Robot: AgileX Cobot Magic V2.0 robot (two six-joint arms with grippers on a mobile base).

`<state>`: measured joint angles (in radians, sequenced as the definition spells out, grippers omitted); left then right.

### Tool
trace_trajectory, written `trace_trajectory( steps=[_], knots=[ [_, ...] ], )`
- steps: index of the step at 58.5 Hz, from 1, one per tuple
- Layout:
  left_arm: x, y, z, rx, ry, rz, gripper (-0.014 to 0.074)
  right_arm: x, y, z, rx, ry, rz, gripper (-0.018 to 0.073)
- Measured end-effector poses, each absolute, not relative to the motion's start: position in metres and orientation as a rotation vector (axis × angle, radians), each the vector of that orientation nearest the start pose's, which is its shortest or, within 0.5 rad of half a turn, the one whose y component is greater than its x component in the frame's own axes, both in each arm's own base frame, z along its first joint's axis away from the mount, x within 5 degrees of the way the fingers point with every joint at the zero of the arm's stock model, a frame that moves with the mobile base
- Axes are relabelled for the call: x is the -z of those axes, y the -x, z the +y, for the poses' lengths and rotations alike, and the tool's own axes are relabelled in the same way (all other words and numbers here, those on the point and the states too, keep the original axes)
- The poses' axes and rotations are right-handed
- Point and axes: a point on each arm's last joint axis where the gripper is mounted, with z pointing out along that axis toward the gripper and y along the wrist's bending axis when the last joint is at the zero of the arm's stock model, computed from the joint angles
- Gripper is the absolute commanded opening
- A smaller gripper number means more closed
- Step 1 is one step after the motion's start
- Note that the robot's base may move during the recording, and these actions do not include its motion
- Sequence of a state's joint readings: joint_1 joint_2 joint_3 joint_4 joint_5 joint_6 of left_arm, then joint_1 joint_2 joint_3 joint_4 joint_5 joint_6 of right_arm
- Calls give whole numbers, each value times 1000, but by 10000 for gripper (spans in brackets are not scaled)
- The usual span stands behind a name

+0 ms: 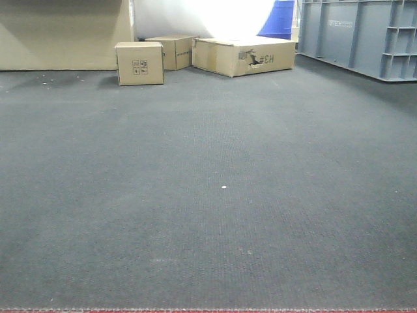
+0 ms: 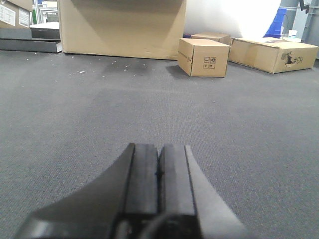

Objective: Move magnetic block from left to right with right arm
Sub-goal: 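Lower the red cube toward the carpet with the right gripper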

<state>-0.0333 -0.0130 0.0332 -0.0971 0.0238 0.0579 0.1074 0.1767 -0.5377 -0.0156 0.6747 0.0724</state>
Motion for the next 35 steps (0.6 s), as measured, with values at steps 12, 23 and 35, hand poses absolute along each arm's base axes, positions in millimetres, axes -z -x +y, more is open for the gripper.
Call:
trace_trajectory(
  steps=[12, 23, 35],
  knots=[
    [-201, -57, -2, 60, 3, 1528, -126, -319, -34, 3, -111, 35, 1798, 224],
    [-201, -57, -2, 60, 3, 1528, -126, -323, -34, 3, -109, 41, 1796, 224],
    [-201, -57, -2, 60, 3, 1528, -126, -358, -51, 13, -170, 196, 1800, 224]
  ],
)
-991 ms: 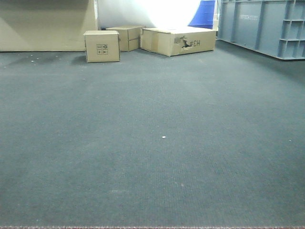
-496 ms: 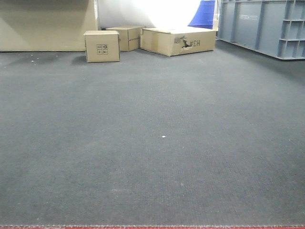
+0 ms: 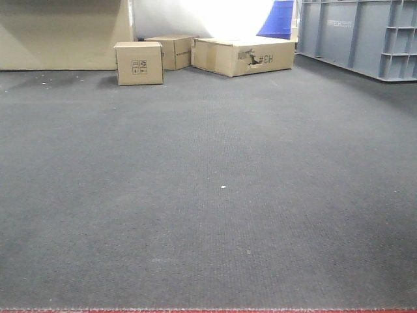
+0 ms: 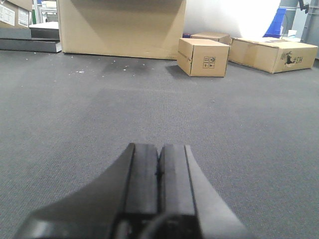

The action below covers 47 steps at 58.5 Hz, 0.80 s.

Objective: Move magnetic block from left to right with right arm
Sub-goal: 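Lower the red cube toward the carpet with the right gripper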

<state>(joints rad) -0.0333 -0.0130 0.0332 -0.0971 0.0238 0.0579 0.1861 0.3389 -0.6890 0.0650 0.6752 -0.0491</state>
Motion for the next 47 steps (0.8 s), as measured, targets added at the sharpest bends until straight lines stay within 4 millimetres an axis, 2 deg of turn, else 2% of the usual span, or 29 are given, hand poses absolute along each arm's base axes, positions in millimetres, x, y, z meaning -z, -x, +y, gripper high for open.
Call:
trace_trajectory(
  steps=[6, 9, 21, 34, 41, 47],
  knots=[
    [-201, -57, -2, 60, 3, 1528, -126, -378, -72, 26, -249, 302, 1828, 224],
    [-201, -57, -2, 60, 3, 1528, -126, -387, -88, 37, -287, 362, 1859, 224],
    [-201, -57, -2, 60, 3, 1528, -126, -393, -147, 81, -359, 543, 2020, 224],
    [-201, -57, -2, 60, 3, 1528, -126, -368, -221, 134, -351, 666, 2253, 224],
    [-201, -57, -2, 60, 3, 1528, -126, -345, -260, 162, -336, 718, 2368, 224],
    [-201, -57, -2, 60, 3, 1528, -126, -320, -285, 180, -324, 745, 2441, 224]
  ],
)
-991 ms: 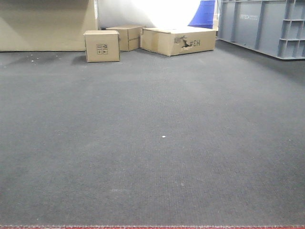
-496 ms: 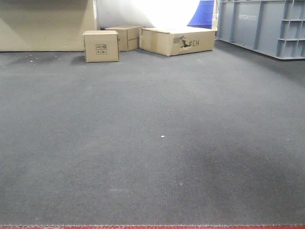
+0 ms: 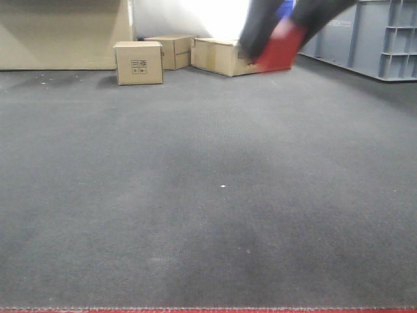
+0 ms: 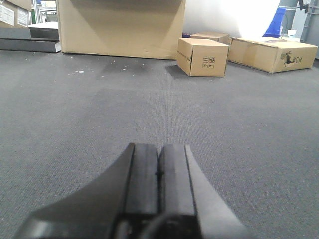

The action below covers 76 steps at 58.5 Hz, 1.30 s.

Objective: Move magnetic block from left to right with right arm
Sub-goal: 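Lower the red cube toward the carpet with the right gripper, then open the right gripper to release the cube on the carpet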

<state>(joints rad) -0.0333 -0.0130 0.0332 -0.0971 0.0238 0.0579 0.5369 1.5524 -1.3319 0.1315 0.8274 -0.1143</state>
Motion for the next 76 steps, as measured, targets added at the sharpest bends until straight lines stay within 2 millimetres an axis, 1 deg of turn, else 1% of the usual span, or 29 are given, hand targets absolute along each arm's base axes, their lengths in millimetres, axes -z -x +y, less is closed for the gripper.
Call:
trace_trajectory(
  steps=[7, 17, 24, 31, 41, 44, 47, 55, 59, 60, 64, 69, 74, 76],
  knots=[
    [-201, -57, -2, 60, 3, 1528, -126, -289, -307, 195, -308, 767, 2517, 224],
    [-201, -57, -2, 60, 3, 1528, -126, -250, -323, 204, -284, 786, 2607, 224],
    [-201, -57, -2, 60, 3, 1528, -126, -235, -327, 207, -275, 793, 2639, 224],
    [-201, -57, -2, 60, 3, 1528, -126, -228, -330, 209, -272, 794, 2646, 224],
    [-201, -57, -2, 60, 3, 1528, -126, -220, -333, 210, -268, 796, 2659, 229],
    [-201, -57, -2, 60, 3, 1528, -126, -218, -333, 211, -266, 797, 2664, 248],
    [-201, -57, -2, 60, 3, 1528, -126, -218, -333, 211, -266, 797, 2664, 296],
    [-201, -57, -2, 60, 3, 1528, -126, -219, -334, 211, -267, 796, 2661, 536],
    [-201, -57, -2, 60, 3, 1528, -126, -219, -334, 211, -267, 798, 2664, 628],
    [-201, -57, -2, 60, 3, 1528, -126, -219, -334, 211, -267, 798, 2664, 639],
    [-201, -57, -2, 60, 3, 1528, -126, -222, -333, 210, -269, 796, 2657, 624],
    [-201, -57, -2, 60, 3, 1528, -126, -232, -330, 209, -276, 791, 2632, 622],
    [-201, -57, -2, 60, 3, 1528, -126, -248, -327, 204, -285, 771, 2602, 621],
    [-201, -57, -2, 60, 3, 1528, -126, -255, -325, 201, -289, 754, 2595, 607]
  ],
)
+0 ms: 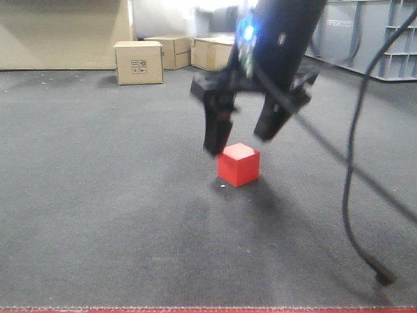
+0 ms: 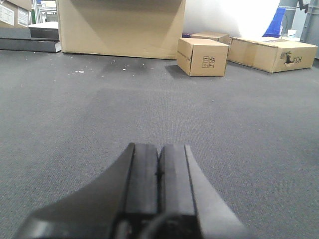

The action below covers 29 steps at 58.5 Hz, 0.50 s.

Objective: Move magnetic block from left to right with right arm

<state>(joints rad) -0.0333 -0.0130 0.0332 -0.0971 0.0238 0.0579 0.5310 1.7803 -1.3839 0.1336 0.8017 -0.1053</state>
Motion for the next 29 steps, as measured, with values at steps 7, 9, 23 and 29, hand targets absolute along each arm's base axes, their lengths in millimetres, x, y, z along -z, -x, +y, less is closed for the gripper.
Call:
trace_trajectory(
  steps=[7, 9, 23, 29],
  knots=[
    [-201, -57, -2, 60, 3, 1528, -126, -285, -315, 188, -310, 688, 2544, 467],
    [-201, -57, -2, 60, 3, 1528, -126, -295, -309, 183, -316, 674, 2521, 417],
    [-201, -57, -2, 60, 3, 1528, -126, -340, -248, 147, -355, 613, 2339, 95],
    [-201, -57, -2, 60, 3, 1528, -126, -343, -217, 129, -368, 589, 2267, 55]
  ],
)
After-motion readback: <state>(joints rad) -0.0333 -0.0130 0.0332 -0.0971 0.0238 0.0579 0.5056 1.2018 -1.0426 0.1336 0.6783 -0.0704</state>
